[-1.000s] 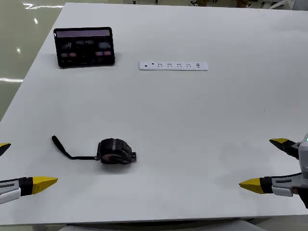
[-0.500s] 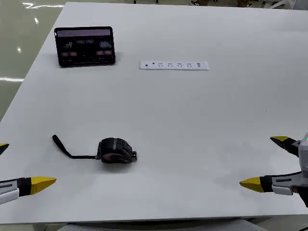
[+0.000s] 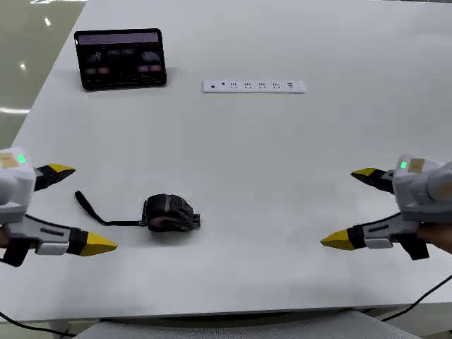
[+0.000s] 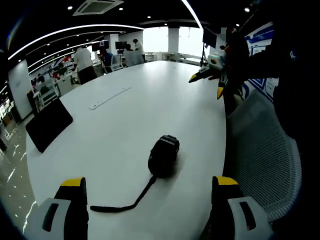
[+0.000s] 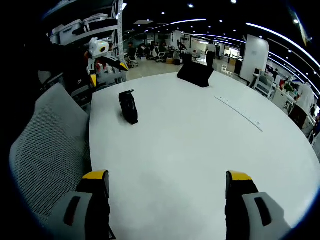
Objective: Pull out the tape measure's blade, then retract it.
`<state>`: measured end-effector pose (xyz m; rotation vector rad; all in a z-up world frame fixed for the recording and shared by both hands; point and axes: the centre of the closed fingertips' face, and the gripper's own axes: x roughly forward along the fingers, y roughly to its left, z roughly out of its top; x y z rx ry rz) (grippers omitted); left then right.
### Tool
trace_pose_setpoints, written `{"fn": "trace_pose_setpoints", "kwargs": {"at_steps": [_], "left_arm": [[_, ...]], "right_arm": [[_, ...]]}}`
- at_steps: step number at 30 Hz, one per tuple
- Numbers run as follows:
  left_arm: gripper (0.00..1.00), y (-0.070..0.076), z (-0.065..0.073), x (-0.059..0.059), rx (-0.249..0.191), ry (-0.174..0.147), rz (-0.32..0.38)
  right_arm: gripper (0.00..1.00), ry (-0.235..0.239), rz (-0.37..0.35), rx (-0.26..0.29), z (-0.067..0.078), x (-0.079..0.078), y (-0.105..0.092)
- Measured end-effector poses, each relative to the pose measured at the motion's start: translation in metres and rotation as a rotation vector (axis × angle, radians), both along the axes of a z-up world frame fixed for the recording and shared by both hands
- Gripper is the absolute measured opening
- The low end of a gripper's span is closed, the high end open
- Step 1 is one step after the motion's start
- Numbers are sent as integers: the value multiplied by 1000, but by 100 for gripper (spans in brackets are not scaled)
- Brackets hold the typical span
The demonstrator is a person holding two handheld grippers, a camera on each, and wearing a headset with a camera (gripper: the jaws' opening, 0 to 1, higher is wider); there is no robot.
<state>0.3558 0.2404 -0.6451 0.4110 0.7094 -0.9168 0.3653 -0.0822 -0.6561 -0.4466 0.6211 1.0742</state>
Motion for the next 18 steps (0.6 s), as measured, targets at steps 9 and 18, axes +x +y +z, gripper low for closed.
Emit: {"fn": "trace_pose_setpoints", "kwargs": {"at_steps": [9, 18], "left_arm": [[87, -39, -30, 12, 113, 57, -221], [66, -72, -60, 19, 151, 101, -347]], "right_arm": [[95, 1, 119, 8, -10, 15, 60], [83, 24, 291, -9, -47, 6, 130]]}}
